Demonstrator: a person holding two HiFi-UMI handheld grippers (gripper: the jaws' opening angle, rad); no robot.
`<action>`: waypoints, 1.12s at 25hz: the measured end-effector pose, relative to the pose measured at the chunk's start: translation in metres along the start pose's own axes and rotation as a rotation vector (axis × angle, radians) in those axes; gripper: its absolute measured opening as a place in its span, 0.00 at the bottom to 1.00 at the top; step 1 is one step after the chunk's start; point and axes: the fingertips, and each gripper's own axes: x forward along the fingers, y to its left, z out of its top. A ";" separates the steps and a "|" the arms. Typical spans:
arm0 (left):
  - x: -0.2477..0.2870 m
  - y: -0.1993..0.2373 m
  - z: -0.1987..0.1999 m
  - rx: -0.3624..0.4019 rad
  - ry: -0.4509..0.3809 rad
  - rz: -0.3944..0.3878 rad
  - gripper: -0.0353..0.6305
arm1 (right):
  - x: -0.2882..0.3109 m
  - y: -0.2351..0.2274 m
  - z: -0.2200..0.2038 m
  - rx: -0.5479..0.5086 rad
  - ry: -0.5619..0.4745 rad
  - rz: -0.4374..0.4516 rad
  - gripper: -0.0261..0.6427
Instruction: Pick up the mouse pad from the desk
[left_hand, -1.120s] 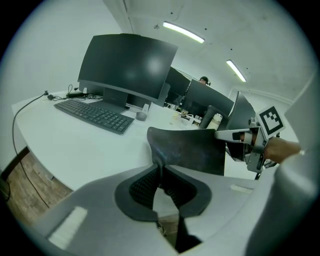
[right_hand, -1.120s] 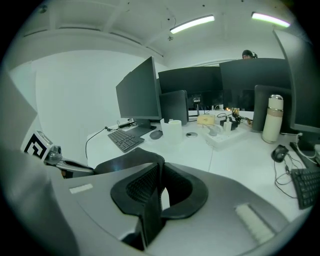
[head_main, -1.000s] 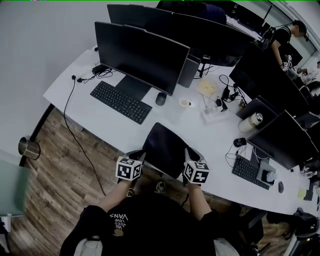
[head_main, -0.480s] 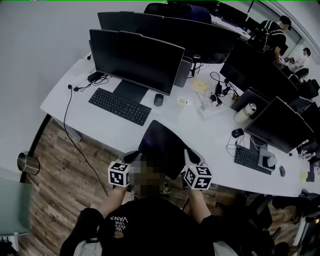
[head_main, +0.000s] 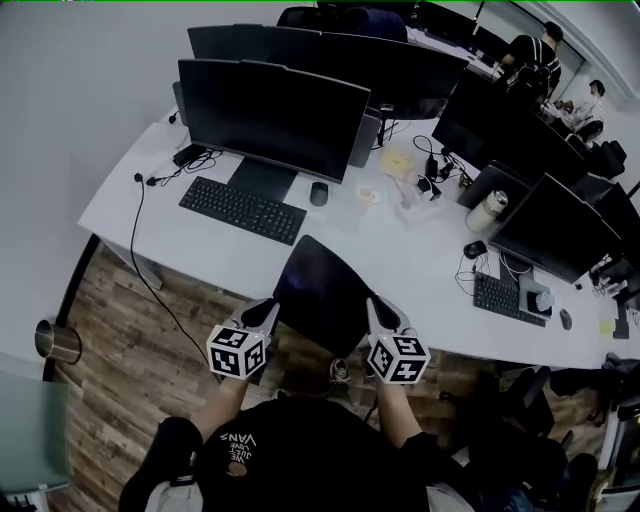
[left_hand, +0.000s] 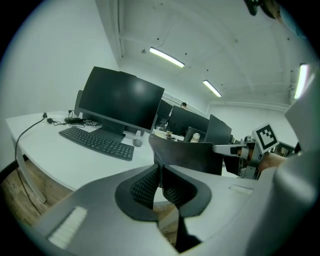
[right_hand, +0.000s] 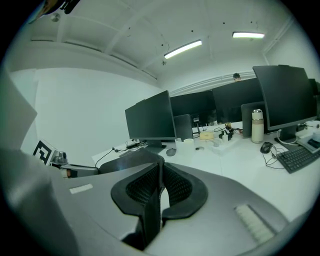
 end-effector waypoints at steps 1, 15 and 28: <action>-0.004 0.002 0.001 0.004 -0.006 -0.003 0.11 | -0.001 0.004 0.000 0.003 -0.005 0.001 0.10; -0.044 0.018 0.002 0.055 -0.046 -0.023 0.11 | -0.016 0.046 -0.006 0.013 -0.034 0.026 0.10; -0.057 0.026 -0.002 0.040 -0.066 -0.012 0.11 | -0.016 0.055 -0.014 0.011 -0.022 0.029 0.09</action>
